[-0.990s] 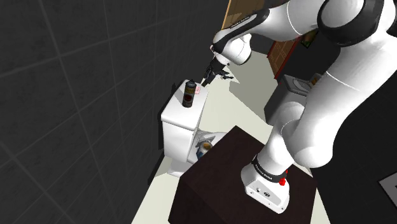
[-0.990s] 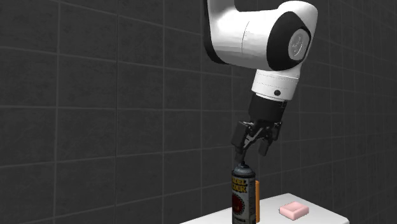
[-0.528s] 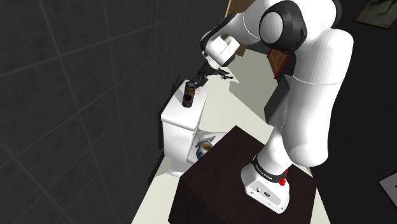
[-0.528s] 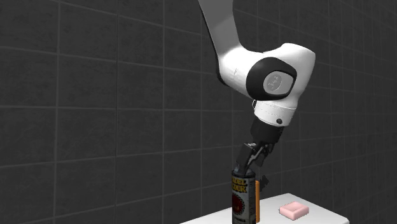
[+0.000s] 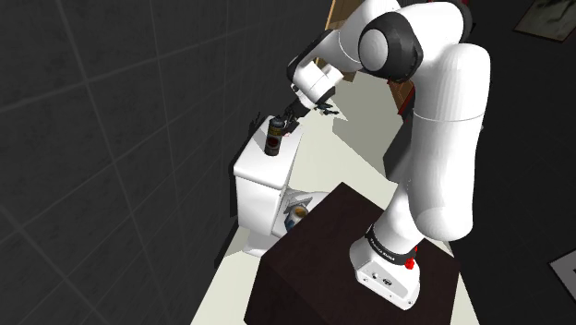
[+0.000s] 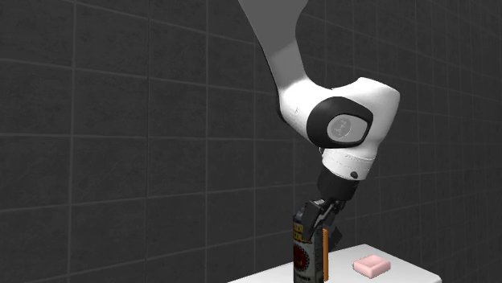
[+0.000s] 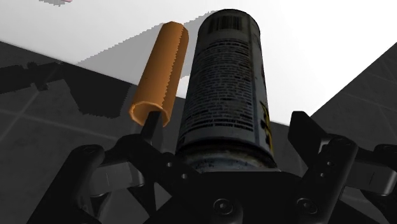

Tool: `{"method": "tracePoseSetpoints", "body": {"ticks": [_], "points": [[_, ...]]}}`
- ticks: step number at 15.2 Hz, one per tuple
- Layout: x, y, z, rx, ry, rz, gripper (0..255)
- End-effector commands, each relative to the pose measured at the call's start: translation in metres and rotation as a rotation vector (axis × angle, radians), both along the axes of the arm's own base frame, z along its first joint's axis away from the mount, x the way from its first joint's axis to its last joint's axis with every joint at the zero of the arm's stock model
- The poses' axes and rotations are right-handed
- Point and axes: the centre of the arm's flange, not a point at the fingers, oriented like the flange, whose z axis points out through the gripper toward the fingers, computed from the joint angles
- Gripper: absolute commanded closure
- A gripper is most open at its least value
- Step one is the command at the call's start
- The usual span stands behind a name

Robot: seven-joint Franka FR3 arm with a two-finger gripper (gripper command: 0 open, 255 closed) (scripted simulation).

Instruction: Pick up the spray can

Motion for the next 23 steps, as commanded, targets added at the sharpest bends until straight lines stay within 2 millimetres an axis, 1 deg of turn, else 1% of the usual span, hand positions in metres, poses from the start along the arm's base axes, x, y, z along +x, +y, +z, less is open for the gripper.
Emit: {"method": "tracePoseSetpoints", "body": {"ticks": [1,10,23], "points": [[0.000,0.000,-0.002,0.000,0.000,0.000,255],[0.000,0.000,-0.001,0.000,0.000,0.000,255],[0.000,0.000,0.067,0.000,0.000,0.000,255]]}}
